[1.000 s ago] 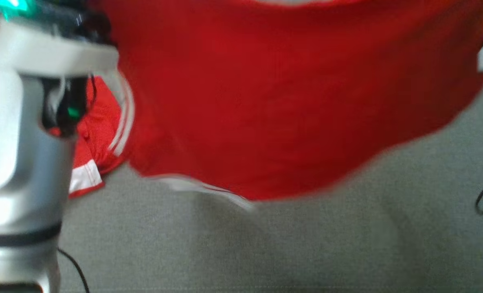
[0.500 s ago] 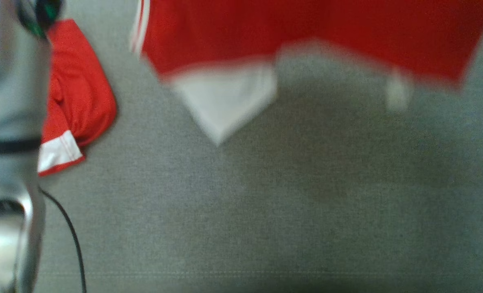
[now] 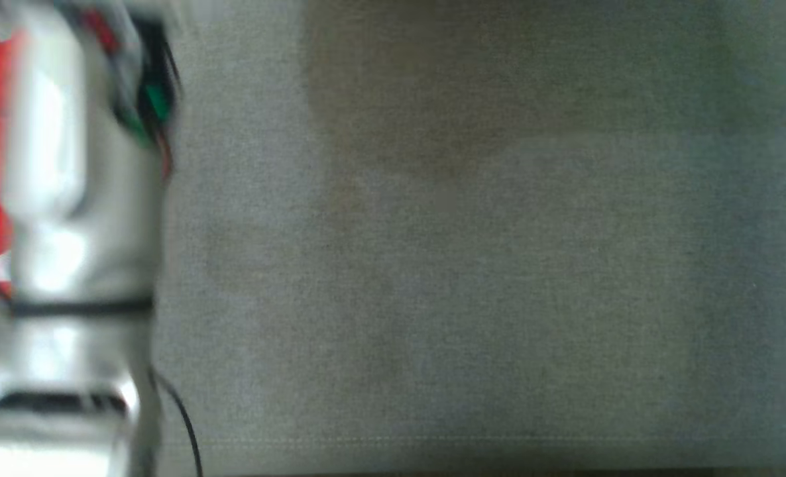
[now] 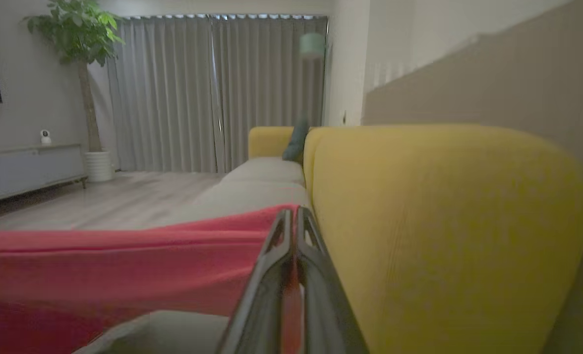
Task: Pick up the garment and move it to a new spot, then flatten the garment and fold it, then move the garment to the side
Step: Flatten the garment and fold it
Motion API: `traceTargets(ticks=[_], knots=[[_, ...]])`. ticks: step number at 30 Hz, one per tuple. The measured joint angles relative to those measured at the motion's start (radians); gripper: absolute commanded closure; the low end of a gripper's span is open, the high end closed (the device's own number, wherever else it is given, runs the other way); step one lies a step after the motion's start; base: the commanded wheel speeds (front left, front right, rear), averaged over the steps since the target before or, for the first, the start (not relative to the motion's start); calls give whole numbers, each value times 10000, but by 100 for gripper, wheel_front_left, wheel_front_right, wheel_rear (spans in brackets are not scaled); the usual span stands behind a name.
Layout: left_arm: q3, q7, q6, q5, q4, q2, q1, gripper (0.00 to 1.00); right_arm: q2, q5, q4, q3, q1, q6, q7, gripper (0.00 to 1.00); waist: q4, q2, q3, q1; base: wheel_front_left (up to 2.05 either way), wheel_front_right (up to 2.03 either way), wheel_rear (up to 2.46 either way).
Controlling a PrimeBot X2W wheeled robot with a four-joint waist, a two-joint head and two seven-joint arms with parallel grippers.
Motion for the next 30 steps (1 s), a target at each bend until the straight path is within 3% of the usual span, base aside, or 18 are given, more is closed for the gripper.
traceTargets(ticks=[7, 11, 19, 30], knots=[[276, 2, -320, -420, 339, -353, 3924, 100, 407, 957, 531, 688, 3385, 0, -58, 100, -176, 1, -478, -4, 0, 0, 0], [-71, 2, -313, -1118, 337, -341, 5545, 100, 435, 1354, 485, 1137, 4942, 0, -56, 100, -285, 1, -953, -4, 0, 0, 0], [-756, 4, 217, -1933, -153, -305, 7761, 100, 435, 2006, -151, 1538, 7056, 0, 79, 100, -398, 1, -2034, -4, 0, 0, 0], [-1158, 6, 297, -2080, -453, -268, 10208, 100, 483, 2113, -972, 1601, 9744, 0, 573, 100, -267, 1, -3551, -5, 0, 0, 0]])
